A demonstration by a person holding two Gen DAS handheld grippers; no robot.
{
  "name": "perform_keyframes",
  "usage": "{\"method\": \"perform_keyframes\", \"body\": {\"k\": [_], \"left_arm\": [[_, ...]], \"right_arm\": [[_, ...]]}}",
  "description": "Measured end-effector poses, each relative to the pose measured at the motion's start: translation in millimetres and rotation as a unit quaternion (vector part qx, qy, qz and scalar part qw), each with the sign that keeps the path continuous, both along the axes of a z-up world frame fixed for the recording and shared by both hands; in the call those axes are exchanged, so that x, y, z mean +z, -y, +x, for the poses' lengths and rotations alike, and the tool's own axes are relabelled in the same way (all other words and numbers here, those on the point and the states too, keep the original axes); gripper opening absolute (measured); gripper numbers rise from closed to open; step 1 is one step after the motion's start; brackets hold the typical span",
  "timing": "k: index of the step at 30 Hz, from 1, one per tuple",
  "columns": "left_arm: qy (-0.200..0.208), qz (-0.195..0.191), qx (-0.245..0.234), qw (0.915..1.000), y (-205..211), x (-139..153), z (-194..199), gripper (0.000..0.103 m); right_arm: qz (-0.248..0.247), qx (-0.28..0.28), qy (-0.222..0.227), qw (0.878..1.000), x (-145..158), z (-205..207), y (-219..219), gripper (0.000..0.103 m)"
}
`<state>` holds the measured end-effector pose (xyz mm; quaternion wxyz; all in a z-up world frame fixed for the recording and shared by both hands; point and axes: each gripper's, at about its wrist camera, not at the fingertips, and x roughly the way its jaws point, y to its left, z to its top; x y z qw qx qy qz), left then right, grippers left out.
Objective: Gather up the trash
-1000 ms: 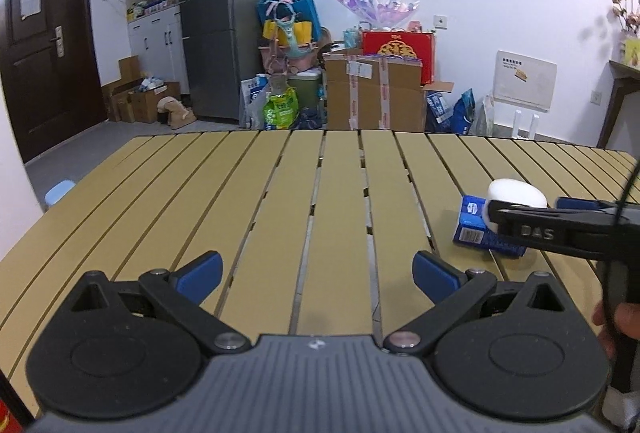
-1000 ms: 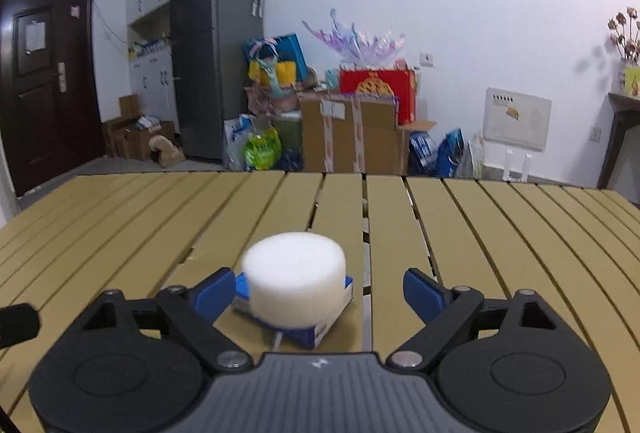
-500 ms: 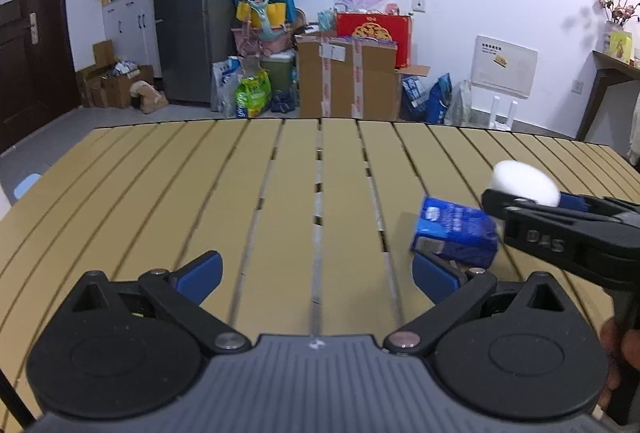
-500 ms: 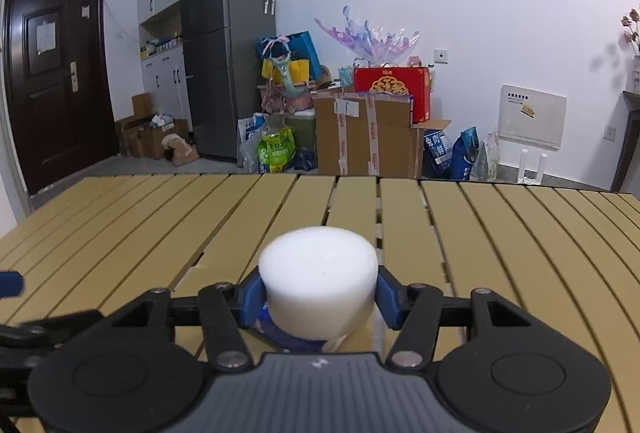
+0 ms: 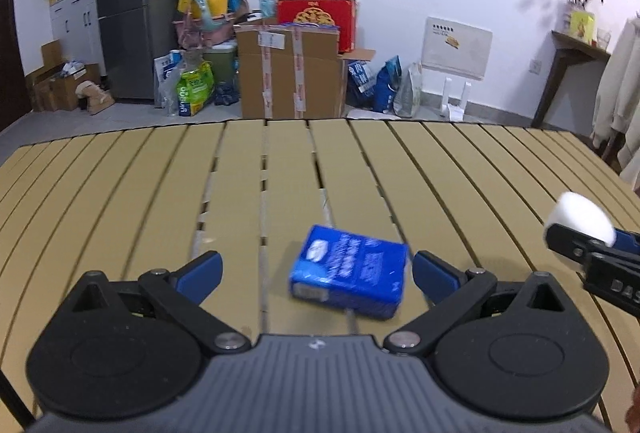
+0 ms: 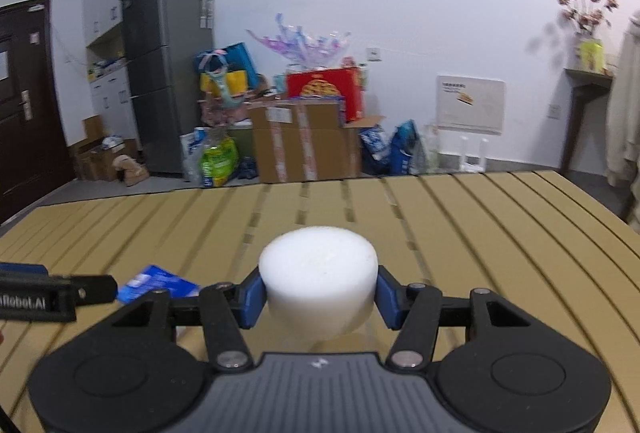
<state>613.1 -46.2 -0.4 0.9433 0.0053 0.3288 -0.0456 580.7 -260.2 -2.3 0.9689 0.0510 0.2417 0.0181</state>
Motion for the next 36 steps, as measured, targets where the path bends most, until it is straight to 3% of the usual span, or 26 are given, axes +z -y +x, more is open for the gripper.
{"method": "perform_keyframes", "body": {"k": [9,18,19,21,22,36], "left_arm": [[-0.02,0.018,0.011,0.9996,21,-23,28,0.103],[-0.041,-0.007,0.006,0.9991,17,-42,38,0.103],[-0.043,-0.009,0.003,0.999,16,-42,38,0.102],[-0.045,-0.013,-0.002,0.9989,16,-43,38,0.084],[-0.042,-0.008,-0.003,0.9991,17,-42,38,0.081],[-0.034,0.005,-0.018,0.9993,23,-40,23,0.079]], "right_arm": [[-0.003,-0.029,-0.012,1.0,-22,4,47,0.055],[0.004,-0.03,-0.011,0.999,-35,4,58,0.055],[0.002,-0.029,-0.01,1.0,-33,6,56,0.055],[-0.001,-0.027,-0.01,1.0,-33,6,55,0.055],[-0.002,-0.027,-0.01,1.0,-34,6,54,0.055],[-0.006,-0.021,-0.011,1.0,-35,0,45,0.055]]}}
